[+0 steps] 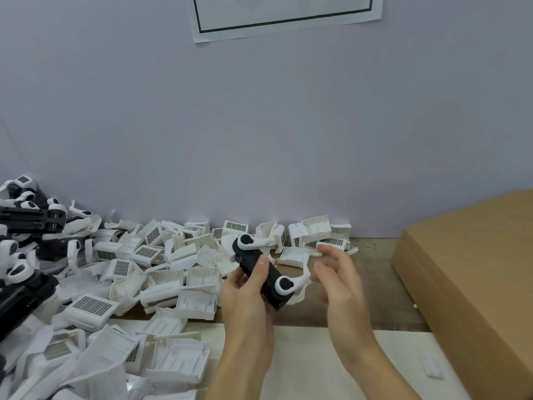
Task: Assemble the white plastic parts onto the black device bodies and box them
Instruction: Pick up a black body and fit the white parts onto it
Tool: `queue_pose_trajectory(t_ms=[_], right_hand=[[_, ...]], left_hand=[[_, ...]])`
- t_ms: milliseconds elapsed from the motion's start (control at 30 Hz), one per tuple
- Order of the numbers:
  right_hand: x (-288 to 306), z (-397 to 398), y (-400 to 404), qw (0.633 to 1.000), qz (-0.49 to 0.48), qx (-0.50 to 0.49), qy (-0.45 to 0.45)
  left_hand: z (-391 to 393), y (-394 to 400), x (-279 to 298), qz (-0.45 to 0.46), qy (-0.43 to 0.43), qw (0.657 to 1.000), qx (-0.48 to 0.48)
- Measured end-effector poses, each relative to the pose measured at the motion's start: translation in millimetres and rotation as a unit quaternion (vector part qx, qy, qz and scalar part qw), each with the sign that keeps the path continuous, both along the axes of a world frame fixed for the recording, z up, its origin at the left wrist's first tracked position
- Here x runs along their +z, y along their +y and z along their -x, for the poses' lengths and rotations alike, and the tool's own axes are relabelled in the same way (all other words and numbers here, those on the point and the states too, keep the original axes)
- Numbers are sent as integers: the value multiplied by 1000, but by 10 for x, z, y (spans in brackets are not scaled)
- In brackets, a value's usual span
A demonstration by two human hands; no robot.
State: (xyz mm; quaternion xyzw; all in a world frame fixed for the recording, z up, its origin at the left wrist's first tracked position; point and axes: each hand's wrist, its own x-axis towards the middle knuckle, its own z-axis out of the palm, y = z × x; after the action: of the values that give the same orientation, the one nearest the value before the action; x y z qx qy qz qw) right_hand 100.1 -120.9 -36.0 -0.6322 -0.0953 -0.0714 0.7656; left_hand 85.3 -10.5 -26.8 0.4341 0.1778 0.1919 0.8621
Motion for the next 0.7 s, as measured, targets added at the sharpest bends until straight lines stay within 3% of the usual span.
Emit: queue_pose_trajectory(t_ms=[133,233,500,700], right_hand=[[-7,43,31,970,189,-40,-149],[-70,2,49,922,339,-47,-179],[-78,-90,-34,979,204,-28,-13],[-10,16,5,973,219,67,-29]], left_hand=[[34,-25,-2,-51,25,998,-19],[53,-34,22,-72,23,997,-21],[71,-45,36,-99,31,993,-57],[30,-80,18,-54,66,994,-68]])
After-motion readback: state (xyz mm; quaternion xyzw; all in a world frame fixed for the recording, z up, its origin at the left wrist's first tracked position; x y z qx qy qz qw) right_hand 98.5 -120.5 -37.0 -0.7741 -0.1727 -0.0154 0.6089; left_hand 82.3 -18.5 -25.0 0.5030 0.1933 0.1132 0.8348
